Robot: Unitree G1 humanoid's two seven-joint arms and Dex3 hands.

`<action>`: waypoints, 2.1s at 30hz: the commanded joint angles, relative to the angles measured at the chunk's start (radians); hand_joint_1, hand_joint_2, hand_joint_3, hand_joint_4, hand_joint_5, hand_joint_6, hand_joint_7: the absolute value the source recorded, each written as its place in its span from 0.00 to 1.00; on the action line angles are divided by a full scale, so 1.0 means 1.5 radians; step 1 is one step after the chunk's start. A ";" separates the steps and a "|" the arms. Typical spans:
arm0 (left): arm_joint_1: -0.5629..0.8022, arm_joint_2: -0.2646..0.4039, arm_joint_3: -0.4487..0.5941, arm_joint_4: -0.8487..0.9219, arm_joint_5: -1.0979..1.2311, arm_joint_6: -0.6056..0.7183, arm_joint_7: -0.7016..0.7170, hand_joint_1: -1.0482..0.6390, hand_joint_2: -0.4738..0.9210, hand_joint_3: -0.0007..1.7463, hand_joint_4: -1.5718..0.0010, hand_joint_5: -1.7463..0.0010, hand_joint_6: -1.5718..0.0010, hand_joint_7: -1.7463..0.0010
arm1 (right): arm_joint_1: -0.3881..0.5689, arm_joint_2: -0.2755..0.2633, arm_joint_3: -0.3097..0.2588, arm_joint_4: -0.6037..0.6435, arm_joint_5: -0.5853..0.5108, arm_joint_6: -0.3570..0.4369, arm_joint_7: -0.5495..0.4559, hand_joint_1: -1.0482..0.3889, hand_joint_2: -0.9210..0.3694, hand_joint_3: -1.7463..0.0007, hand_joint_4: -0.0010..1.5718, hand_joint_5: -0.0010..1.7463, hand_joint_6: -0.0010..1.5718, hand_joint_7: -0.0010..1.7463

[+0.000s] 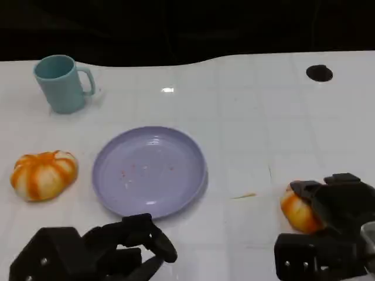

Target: Grasp the bread from the table and place it into the plate.

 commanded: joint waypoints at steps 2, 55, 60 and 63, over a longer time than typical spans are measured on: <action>0.006 0.005 0.000 0.005 0.010 -0.018 0.002 0.40 1.00 0.30 0.60 0.00 0.63 0.16 | -0.011 0.015 -0.017 0.084 0.070 -0.028 -0.105 0.39 0.00 0.91 0.40 0.10 0.42 0.04; 0.007 -0.015 -0.039 -0.002 0.050 -0.015 0.005 0.42 0.98 0.33 0.58 0.00 0.61 0.18 | -0.208 0.274 0.036 0.248 0.307 -0.291 -0.316 0.65 0.39 0.31 0.56 1.00 0.45 0.89; 0.012 -0.015 -0.045 -0.007 0.058 -0.019 0.006 0.42 0.97 0.34 0.57 0.00 0.61 0.18 | -0.278 0.314 0.049 0.363 0.301 -0.296 -0.335 0.63 0.35 0.35 0.54 1.00 0.40 0.98; 0.015 -0.016 -0.047 -0.011 0.059 -0.017 0.006 0.42 0.97 0.34 0.57 0.00 0.61 0.18 | -0.314 0.332 0.053 0.429 0.303 -0.300 -0.350 0.62 0.32 0.38 0.51 1.00 0.40 0.95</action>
